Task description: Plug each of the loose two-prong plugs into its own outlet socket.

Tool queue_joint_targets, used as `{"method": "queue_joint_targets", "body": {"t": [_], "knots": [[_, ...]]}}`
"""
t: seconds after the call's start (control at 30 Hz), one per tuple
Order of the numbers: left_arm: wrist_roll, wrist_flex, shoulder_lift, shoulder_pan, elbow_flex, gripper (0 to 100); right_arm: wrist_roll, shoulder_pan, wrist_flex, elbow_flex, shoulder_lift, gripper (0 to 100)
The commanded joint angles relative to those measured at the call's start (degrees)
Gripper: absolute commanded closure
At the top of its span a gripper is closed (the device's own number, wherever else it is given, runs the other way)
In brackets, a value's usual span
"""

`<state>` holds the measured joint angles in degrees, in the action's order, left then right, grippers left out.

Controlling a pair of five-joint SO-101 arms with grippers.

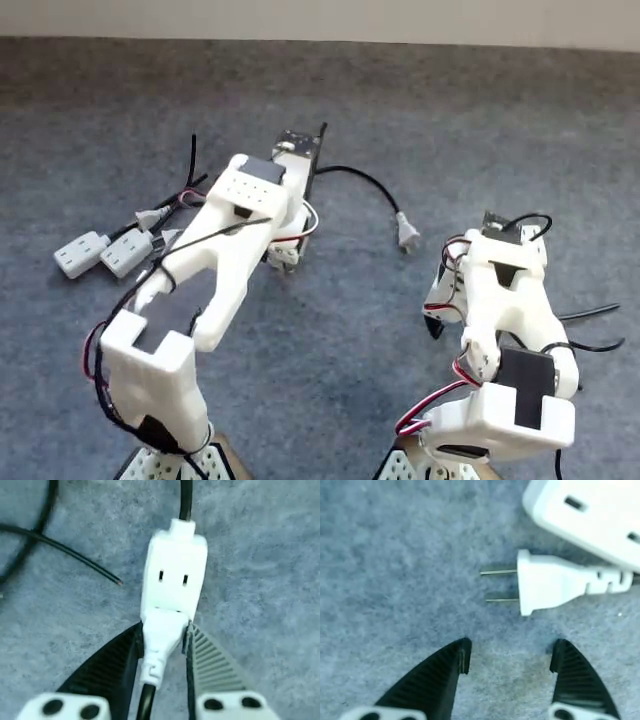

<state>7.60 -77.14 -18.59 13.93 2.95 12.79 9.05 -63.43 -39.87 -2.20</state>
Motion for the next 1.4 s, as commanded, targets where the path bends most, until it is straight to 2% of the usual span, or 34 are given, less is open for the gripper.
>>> {"method": "queue_joint_targets", "body": {"t": [0.0, 0.23, 0.37, 0.6, 0.87, 1.1, 1.23, 1.37], "knots": [[-1.58, -6.42, -5.93, -3.03, -6.90, 99, -0.44, 0.31, 2.86, -0.13, -0.31, 74.1], [-4.04, -13.45, -7.16, -4.79, -17.10, 99, -0.53, 0.31, 2.86, -0.13, -0.31, 74.1], [-4.75, -13.54, -8.04, -4.26, -16.75, 99, -0.53, 0.31, 2.86, -0.13, -0.31, 74.1], [-4.92, -13.27, -18.07, -4.00, -16.92, 99, -0.53, 0.31, 2.77, -0.31, -0.31, 74.1], [-4.75, -10.55, -19.56, 1.71, -16.75, 99, -0.53, 0.31, 2.77, -0.31, -0.31, 74.1], [-4.48, -10.02, -19.65, -1.27, -16.84, 99, -0.62, 0.31, 2.77, -0.31, -0.31, 74.1], [-8.26, -10.20, -20.26, -2.42, -16.84, 99, -0.62, 0.31, 2.77, -0.31, -0.31, 74.1], [-8.79, -12.57, -24.57, -2.42, -20.35, 99, -0.62, 0.31, 2.77, -0.40, -0.31, 74.1]]}}
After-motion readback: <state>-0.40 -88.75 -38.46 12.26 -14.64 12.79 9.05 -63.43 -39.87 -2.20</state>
